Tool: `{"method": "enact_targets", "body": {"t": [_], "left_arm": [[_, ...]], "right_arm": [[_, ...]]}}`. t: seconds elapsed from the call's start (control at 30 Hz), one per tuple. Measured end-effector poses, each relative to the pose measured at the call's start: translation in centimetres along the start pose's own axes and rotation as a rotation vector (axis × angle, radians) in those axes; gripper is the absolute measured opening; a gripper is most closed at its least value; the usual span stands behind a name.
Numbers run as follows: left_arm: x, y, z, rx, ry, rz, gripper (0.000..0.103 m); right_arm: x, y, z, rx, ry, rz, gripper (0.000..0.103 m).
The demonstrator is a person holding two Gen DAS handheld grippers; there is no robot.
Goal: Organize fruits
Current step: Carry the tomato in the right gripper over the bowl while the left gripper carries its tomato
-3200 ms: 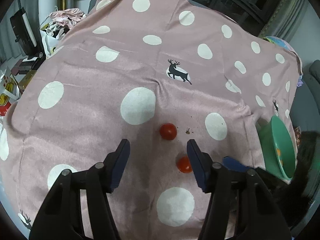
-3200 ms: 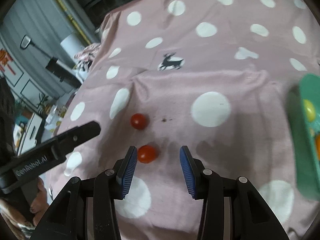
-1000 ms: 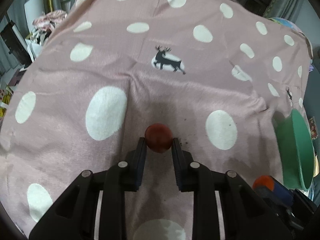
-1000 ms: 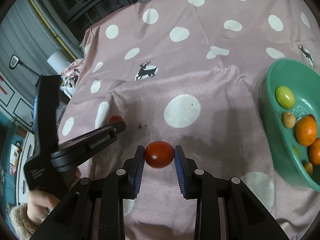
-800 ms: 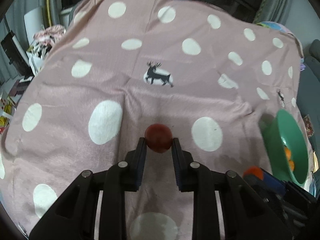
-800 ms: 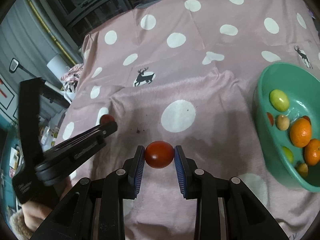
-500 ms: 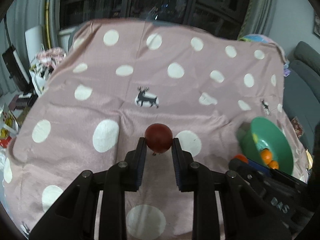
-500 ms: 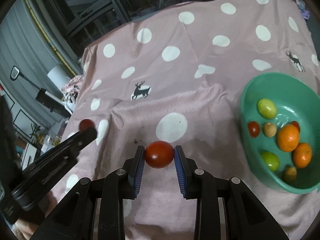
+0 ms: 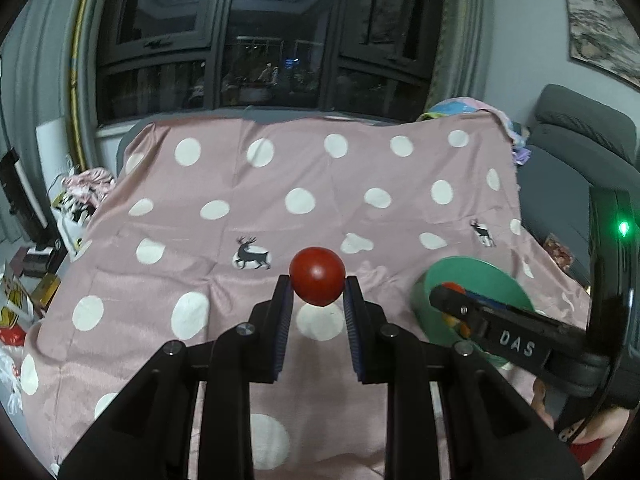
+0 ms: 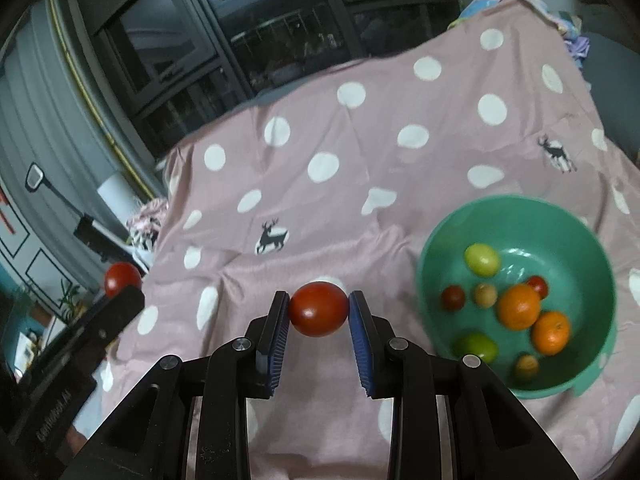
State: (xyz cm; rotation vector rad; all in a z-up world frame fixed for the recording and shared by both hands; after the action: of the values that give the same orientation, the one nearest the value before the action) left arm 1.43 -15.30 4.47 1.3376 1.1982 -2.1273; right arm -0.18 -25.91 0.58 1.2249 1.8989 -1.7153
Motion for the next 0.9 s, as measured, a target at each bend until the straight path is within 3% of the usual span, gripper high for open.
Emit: {"method": "enact_targets", "body": {"t": [0.4,0.9], "left_arm": [[-0.1,0.8,3.7,0.032,0.050,-0.007,0.025],[1.0,5.5,9.6,0.150,0.034,-0.090,0.025]], "right_arm": [[-2.0,-2.2,4.3,0.044,0.074,0.073,0.032],[-2.7,-2.7,11.0,0.127,0.194,0.077,0.032]]}}
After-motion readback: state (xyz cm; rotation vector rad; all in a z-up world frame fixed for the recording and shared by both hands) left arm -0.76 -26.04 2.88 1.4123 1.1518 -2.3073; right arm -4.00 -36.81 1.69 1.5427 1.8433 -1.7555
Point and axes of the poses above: each gripper's, at about its wrist camera, not at the fingertips, and y roughly the way its jaws point, z to its right, x to its underside, the point moved 9 cm from there along y, roughly the way its jaws point, and after that the axes turned 10 degrees about x, right-handed, at the moved point
